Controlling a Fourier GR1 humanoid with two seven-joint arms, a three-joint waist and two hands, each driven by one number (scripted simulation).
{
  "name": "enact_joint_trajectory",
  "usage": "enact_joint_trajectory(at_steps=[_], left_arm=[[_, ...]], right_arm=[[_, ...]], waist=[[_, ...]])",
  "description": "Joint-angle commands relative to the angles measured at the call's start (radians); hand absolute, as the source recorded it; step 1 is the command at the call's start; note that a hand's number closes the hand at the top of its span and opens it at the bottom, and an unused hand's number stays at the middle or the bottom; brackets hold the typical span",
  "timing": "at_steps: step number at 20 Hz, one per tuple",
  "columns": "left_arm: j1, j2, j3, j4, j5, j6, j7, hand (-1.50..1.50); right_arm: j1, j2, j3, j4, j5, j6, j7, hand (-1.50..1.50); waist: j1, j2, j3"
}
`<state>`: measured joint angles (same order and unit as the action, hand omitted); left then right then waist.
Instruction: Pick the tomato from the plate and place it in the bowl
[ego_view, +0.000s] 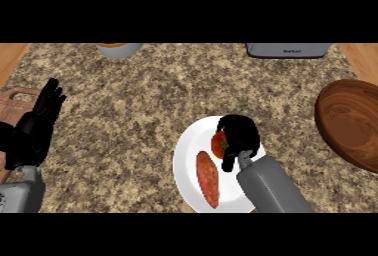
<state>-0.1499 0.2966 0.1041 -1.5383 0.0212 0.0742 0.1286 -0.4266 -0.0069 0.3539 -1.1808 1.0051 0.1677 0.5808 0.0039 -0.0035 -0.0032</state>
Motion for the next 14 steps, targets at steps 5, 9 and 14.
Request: enact_joint_trajectory(at_steps=[5,9,14], left_arm=[[0.026,-0.037,0.000,-0.036,-0.022,0.001,0.012,0.00],[-0.035,-0.005,0.026,-0.031,-0.004,-0.012,0.057,0.00],[-0.008,-0.020,0.015,-0.025,-0.021,-0.004,0.033,0.00]], right_arm=[[-0.136,0.006,0.017,0.240,-0.056,-0.176,-0.069,1.50],[-0.121,-0.036,-0.141,0.204,-0.063,-0.120,0.039,1.50],[-0.279,-0.067,-0.289,0.336,-0.065,-0.145,0.233,1.50]], waist=[[0.010,0.006,0.004],[0.003,0.007,0.004],[0.017,0.010,0.003]])
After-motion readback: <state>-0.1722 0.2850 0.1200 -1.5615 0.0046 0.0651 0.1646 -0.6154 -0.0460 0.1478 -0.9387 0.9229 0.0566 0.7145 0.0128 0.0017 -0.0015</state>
